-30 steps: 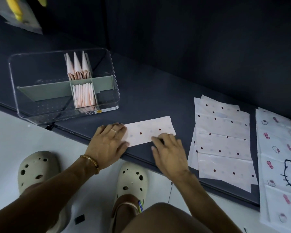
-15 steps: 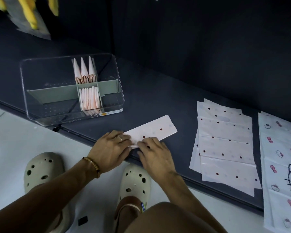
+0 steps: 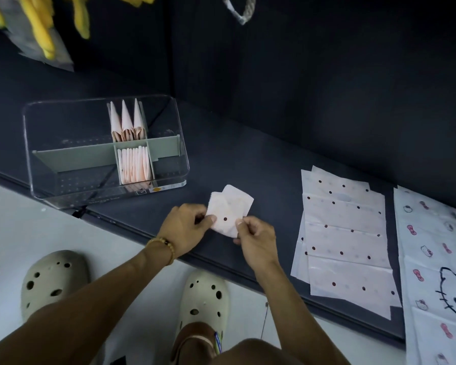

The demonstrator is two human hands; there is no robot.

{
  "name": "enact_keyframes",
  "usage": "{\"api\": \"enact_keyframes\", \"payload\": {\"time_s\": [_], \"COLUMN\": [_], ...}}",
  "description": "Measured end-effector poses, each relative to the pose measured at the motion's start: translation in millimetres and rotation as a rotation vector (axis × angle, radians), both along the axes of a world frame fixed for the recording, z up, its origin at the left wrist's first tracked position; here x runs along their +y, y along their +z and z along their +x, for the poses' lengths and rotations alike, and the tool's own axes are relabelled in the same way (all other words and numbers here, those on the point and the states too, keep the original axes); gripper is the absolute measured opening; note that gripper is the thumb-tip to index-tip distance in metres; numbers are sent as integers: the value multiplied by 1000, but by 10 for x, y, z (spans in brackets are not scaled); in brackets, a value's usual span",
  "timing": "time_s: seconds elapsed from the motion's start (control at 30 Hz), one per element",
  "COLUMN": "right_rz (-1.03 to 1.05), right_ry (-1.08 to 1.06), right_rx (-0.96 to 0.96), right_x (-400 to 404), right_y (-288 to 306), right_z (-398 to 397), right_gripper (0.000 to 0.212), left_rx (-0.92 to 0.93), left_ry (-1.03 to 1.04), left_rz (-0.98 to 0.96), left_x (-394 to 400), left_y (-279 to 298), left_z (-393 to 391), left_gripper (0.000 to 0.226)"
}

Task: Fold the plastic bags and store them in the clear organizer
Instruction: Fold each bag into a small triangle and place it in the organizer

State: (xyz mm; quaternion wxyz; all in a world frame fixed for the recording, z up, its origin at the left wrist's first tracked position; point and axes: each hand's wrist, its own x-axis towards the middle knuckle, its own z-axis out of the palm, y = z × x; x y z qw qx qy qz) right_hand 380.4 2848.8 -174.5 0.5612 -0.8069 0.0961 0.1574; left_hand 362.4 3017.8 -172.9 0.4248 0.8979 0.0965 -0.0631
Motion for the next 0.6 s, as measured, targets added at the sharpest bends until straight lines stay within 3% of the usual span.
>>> {"api": "enact_keyframes", "payload": {"time_s": [0.13,0.43,0.53,0.6], "right_rz": [-141,-360,-404,-415], "right_ry": [-200,-161,-143,-124], "right_rx": [32,73,92,80], "right_x": [84,148,152,158], "right_y": [-48,-37,-43,-19], "right_z": [57,234,290,305], "right_gripper": [23,23,21,12], "left_rx": [82,92,-75,-244], "left_ry": [64,118,70,-86], "left_rz": [157,441,560,616], "left_x": [-145,-219,-225,-215], "left_y": [-26,-93,-114,-130], "left_z": [96,145,142,168], "left_gripper": [28,22,24,30]}}
